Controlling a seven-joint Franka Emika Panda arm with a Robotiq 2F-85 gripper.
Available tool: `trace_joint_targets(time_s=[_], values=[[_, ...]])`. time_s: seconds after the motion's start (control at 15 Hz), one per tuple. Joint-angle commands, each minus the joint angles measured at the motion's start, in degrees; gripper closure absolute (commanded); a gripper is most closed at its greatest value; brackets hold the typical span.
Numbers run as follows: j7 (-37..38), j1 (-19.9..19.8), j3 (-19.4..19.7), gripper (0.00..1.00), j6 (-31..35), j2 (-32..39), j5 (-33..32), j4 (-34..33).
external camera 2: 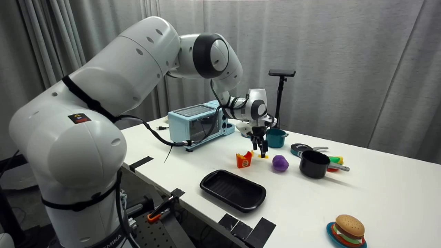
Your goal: Pick up a fry plush toy from the table and put it in the red box
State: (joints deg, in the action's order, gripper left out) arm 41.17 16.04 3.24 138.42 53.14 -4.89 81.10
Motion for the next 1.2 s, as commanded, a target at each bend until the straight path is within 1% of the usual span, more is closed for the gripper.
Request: trace_joint_targets(time_s=[0.0,0.53,0.6,0.67,1.07,1.13], values=[[2.1,1.5,2.0,0.00,1.2,3.2,0.3,-3.5],[2.5,1.5,3.7,0.00,1.1,6.7,-0.1,-8.0],[2.5,1.5,3.8,0.25,1.2,6.9,-0.1,-8.4],[2.6,1.5,3.9,0.26,1.1,7.1,-0.1,-8.7],[3.4,1.6,4.0,0.73,1.2,6.8,-0.1,-9.4],[3.5,1.7,4.0,0.80,1.2,6.7,-0.1,-9.4]])
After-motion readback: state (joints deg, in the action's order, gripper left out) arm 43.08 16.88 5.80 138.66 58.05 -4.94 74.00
